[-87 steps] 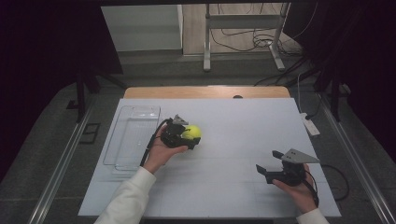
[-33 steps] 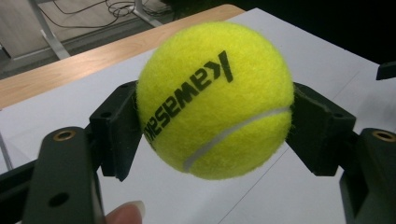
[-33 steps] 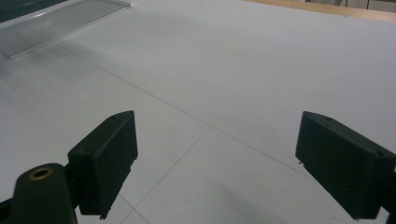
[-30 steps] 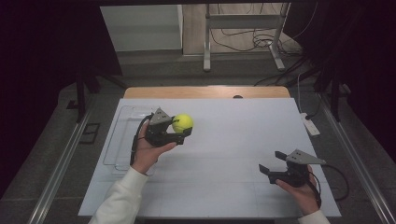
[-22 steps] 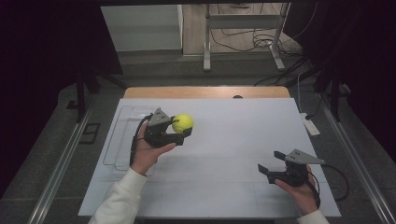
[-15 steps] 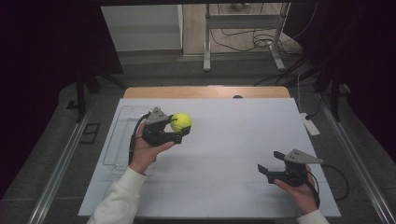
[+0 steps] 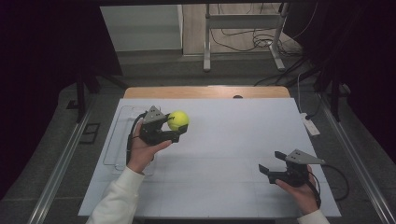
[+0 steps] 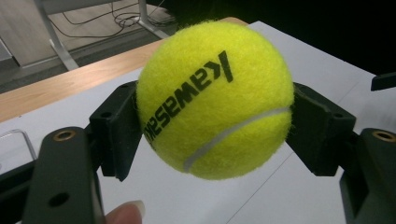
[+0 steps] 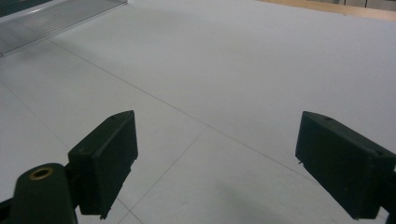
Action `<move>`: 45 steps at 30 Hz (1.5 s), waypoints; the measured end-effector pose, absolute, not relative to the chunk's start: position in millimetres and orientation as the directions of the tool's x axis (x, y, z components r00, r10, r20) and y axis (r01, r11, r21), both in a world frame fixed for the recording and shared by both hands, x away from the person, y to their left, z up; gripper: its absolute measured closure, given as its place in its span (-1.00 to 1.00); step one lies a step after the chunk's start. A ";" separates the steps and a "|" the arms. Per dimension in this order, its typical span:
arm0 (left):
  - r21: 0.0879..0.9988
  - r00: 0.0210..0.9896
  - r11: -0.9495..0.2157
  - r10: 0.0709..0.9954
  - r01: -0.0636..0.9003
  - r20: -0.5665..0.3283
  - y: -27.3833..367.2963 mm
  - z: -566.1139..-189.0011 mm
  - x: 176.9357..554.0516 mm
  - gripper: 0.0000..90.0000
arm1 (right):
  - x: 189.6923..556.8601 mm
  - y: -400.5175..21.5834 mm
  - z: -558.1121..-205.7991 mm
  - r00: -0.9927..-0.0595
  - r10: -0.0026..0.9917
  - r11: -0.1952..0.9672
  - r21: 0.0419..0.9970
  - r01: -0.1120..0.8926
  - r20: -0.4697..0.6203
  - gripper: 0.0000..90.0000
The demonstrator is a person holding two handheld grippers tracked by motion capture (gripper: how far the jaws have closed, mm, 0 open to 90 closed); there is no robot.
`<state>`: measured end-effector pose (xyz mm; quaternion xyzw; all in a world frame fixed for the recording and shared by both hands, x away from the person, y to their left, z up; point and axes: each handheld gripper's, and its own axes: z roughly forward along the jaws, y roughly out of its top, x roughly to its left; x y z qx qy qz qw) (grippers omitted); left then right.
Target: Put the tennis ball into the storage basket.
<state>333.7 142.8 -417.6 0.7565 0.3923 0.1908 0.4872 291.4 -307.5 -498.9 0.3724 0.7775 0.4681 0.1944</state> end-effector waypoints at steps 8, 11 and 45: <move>0.892 0.599 -0.202 0.795 0.404 -0.092 148.1 -416.1 333.3 -0.41 | 290.8 -306.9 -499.0 -0.648 0.761 0.290 0.873 0.393 0.039 -0.71; 0.895 0.596 -0.196 0.797 0.401 -0.092 149.5 -415.7 333.4 -0.41 | 290.9 -306.8 -499.0 -0.648 0.761 0.292 0.872 0.392 0.036 -0.71; 0.899 0.556 -0.157 0.824 0.410 -0.109 165.7 -415.0 337.1 -0.41 | 290.8 -306.2 -499.5 -0.651 0.758 0.303 0.870 0.388 0.027 -0.71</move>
